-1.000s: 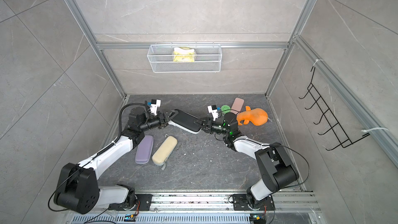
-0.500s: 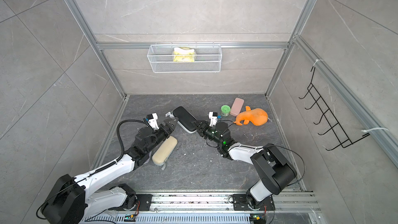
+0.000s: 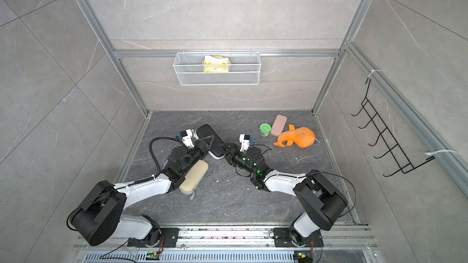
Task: Put umbrellas into zippered umbrella sleeves
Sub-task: Adjust the umbrella sleeve, then zip the zipper on the umbrella sleeve.
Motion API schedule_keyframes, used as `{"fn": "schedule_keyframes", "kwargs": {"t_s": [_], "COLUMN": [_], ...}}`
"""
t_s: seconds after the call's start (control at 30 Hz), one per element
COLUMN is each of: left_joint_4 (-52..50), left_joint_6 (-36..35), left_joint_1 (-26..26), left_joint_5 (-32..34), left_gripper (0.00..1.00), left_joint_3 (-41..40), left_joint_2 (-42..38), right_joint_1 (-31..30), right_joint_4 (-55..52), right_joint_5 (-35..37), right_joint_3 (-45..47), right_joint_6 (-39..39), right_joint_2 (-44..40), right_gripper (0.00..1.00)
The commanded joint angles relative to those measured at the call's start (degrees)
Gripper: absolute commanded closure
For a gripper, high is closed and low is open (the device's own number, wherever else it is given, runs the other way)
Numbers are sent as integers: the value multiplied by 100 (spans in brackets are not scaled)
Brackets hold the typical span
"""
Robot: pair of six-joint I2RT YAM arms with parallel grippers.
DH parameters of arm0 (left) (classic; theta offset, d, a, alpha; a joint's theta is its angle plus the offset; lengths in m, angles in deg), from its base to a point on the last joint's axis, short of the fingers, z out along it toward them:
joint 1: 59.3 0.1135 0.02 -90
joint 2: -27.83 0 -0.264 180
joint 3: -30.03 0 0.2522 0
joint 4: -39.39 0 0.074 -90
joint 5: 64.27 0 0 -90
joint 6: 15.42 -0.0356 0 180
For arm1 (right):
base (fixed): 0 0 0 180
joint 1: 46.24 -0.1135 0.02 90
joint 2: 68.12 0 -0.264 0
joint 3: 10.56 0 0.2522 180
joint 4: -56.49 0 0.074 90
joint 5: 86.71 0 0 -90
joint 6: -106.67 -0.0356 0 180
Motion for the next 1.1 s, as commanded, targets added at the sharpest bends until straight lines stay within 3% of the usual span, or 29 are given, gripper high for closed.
{"fn": "schedule_keyframes", "kwargs": {"t_s": [0.0,0.1,0.23,0.47,0.87,1.07], "left_joint_4": [-405,-1160,-1398,-1191,-865,-792], "left_joint_6": [-376,-743,-784,-523,-296,-245], "left_joint_1": [508,711,860,869,823,795], "left_joint_5": [-466,-915,-1452,-2447,-2612,-2655], "left_gripper": [83,85,85,84,84,84], "left_joint_3": [344,599,770,1137,1113,1077], "left_joint_2": [-458,-734,-802,-506,-261,-258], "right_joint_1": [506,644,314,-432,-865,-900], "right_joint_4": [-315,-1582,-3346,-3024,-2700,-2655], "right_joint_5": [-751,-576,408,1142,1153,1287], "right_joint_3": [271,431,137,34,-558,-730], "right_joint_6": [1074,2572,4797,7135,7392,7280], "right_joint_2": [-541,-1137,-1603,-1563,-999,-877], "right_gripper": [43,43,43,46,61,82]}}
